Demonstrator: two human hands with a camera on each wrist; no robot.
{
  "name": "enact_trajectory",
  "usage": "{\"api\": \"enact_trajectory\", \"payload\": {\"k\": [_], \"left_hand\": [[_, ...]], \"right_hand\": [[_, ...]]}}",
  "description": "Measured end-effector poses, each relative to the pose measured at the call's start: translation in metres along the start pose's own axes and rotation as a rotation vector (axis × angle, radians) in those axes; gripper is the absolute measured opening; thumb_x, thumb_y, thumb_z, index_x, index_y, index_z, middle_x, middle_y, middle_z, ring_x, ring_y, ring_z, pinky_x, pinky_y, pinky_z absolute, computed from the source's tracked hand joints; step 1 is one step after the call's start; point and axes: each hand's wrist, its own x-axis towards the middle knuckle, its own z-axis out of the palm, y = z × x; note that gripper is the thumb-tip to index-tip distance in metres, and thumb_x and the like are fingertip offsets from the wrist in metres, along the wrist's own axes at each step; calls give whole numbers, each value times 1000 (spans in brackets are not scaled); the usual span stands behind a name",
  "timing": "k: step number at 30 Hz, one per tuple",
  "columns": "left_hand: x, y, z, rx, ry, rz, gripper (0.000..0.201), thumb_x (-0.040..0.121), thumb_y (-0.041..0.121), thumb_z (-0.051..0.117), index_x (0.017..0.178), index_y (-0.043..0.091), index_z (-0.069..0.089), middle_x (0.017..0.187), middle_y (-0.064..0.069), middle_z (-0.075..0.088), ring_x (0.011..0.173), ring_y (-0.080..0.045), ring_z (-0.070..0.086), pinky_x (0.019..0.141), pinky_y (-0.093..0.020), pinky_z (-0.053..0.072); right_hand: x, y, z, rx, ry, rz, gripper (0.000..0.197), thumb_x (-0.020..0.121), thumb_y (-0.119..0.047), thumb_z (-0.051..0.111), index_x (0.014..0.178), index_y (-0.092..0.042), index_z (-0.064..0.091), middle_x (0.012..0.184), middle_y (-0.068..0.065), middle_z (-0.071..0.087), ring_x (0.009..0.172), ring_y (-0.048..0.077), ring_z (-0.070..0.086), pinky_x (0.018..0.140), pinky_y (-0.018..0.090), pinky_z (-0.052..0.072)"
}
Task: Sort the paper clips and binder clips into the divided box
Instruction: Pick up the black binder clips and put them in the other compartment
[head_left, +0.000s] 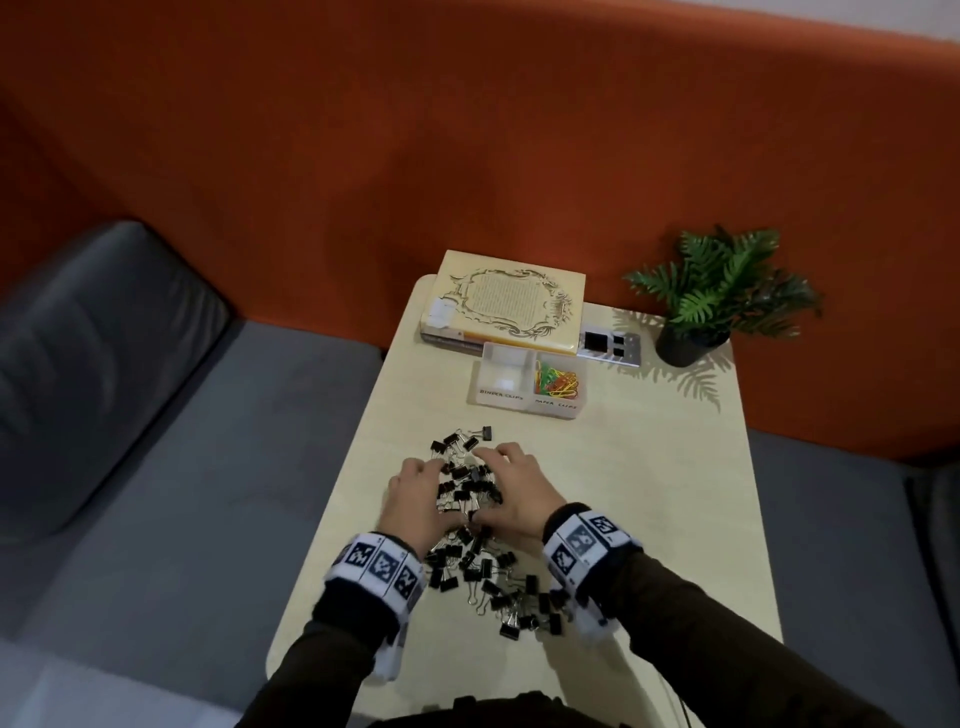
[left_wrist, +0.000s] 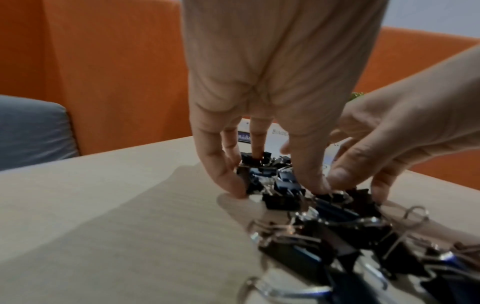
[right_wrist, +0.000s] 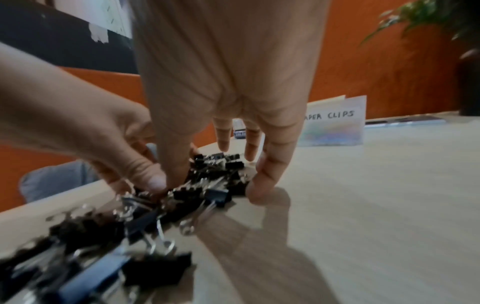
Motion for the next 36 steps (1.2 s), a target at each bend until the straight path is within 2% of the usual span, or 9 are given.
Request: {"api": "enact_trajectory", "payload": {"k": [6, 10, 15, 18, 24, 28, 31, 33, 36], "left_hand": [[13, 8, 8, 90, 6, 32, 51, 79, 21, 72, 124, 19, 48, 121, -9, 52, 108, -29, 51, 96, -39, 46], [16, 7, 9, 51, -17, 52, 41, 79, 16, 70, 115, 19, 50, 115, -8, 54, 104, -30, 53, 93, -39, 47], [18, 7, 10, -32, -8, 62, 32, 75, 8, 72, 101, 16, 55, 108, -7, 53, 93, -26, 57, 86, -37, 50], [18, 7, 10, -72, 7, 62, 25, 74, 8, 73, 87, 19, 54, 99, -4, 55, 87, -23, 57, 80, -34, 51], [17, 4, 5, -186, 56, -3, 25, 76, 15, 76, 69, 28, 55, 86, 2, 66, 81, -18, 64, 77, -34, 57], [16, 1, 4, -264, 88, -70, 32, 71, 19, 80, 58, 35, 55, 77, 8, 71, 76, -12, 68, 75, -33, 59], [13, 1, 2, -283, 88, -85, 32, 70, 21, 81, 57, 35, 56, 75, 9, 71, 75, -11, 68, 75, -32, 60], [11, 0, 0, -294, 85, -94, 32, 70, 21, 81, 57, 35, 57, 74, 10, 71, 74, -10, 68, 75, -31, 60], [6, -1, -3, -302, 88, -108, 32, 70, 21, 82, 56, 36, 56, 71, 10, 70, 71, -10, 68, 72, -31, 60]], "right_hand": [[8, -3, 15, 6, 39, 37, 56, 75, -18, 72, 123, -18, 42, 122, 12, 43, 112, 32, 39, 96, 42, 41], [10, 2, 13, 31, 14, 55, 53, 73, -18, 74, 116, -15, 43, 117, 14, 47, 108, 32, 45, 92, 42, 43], [8, 3, 11, 50, 69, 36, 34, 80, -16, 67, 108, -9, 50, 112, 16, 51, 100, 32, 52, 86, 38, 44], [6, 3, 12, 54, 111, 30, 27, 81, -12, 65, 105, -9, 53, 110, 14, 52, 98, 30, 54, 82, 34, 43], [3, 7, 5, 43, 187, 32, 18, 84, -10, 58, 98, -10, 70, 103, 13, 67, 98, 28, 59, 82, 32, 45], [-3, 12, -6, 103, 239, 45, 16, 85, -8, 60, 94, -9, 73, 98, 12, 73, 94, 25, 63, 82, 27, 45], [-9, 13, -21, 216, 336, 45, 13, 83, -6, 63, 91, -7, 74, 91, 12, 75, 80, 18, 66, 80, 22, 48], [-7, 8, -38, 330, 389, 58, 11, 82, -7, 66, 91, -6, 73, 87, 11, 75, 68, 10, 61, 78, 25, 54], [12, -3, -71, 429, 453, 70, 13, 83, -9, 65, 94, -5, 71, 87, 6, 72, 67, 6, 59, 70, 17, 51]]}}
